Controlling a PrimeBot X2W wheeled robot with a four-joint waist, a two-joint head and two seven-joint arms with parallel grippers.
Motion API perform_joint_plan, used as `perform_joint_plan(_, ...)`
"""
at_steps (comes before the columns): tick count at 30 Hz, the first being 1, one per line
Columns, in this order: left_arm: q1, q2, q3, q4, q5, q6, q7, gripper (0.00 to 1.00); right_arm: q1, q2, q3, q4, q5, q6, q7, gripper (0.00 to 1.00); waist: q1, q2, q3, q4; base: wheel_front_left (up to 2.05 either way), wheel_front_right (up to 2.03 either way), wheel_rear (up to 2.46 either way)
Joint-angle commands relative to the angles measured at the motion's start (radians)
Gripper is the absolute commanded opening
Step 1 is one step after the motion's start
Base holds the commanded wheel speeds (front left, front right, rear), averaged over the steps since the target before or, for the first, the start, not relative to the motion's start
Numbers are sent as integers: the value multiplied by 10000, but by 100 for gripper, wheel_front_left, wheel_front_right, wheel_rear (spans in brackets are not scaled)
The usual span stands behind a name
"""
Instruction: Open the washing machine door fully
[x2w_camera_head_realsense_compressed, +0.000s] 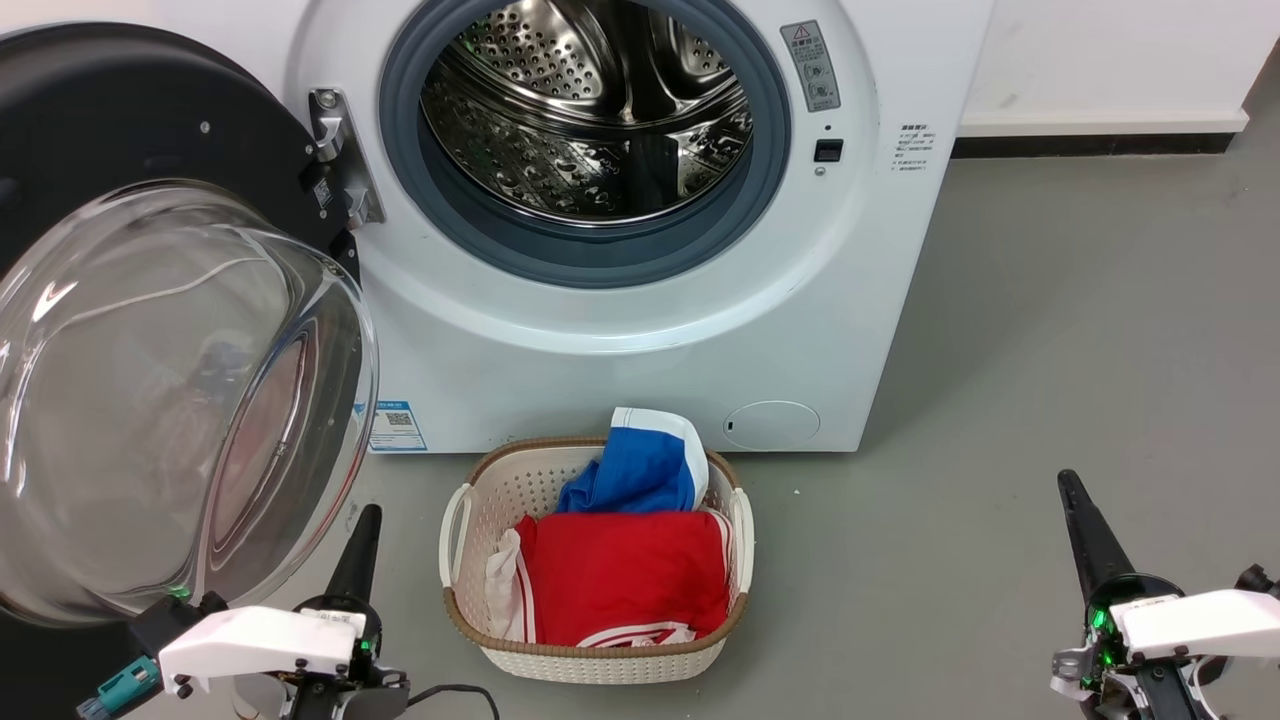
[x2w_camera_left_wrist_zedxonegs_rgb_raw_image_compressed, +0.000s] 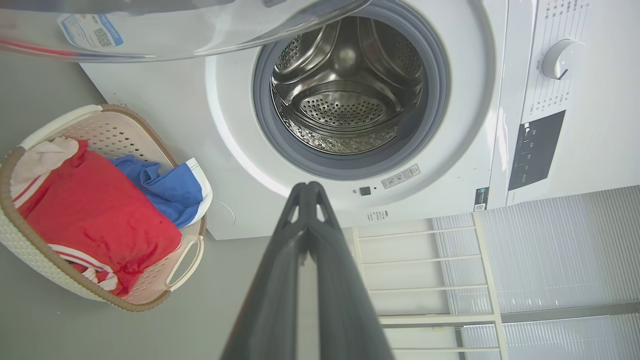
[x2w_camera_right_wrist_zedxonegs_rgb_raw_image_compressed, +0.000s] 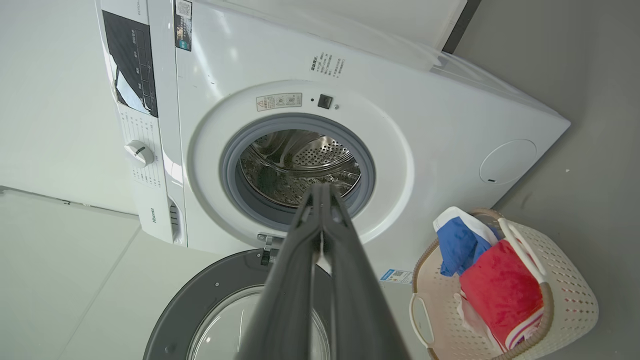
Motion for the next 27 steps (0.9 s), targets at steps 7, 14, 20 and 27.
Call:
perform_joint_plan(7, -252, -105, 270, -13, -613, -228, 175, 0, -278, 54, -71, 35, 740, 1, 122, 0, 0, 0, 24, 26, 0, 0, 0)
perform_joint_plan(14, -300, -197, 454, 8, -1074, -362, 301, 0, -351, 86, -104, 90, 1291, 1, 198, 0, 0, 0, 46, 49, 0, 0, 0)
perform_joint_plan(20, -342, -277, 595, 25, -1446, -469, 416, 0, -412, 112, -133, 136, 1752, 1, 279, 0, 0, 0, 65, 70, 0, 0, 0)
perform_joint_plan(27, -384, -347, 764, 44, -1858, -572, 529, 0, -465, 141, -165, 184, 2252, 1, 348, 0, 0, 0, 87, 93, 0, 0, 0)
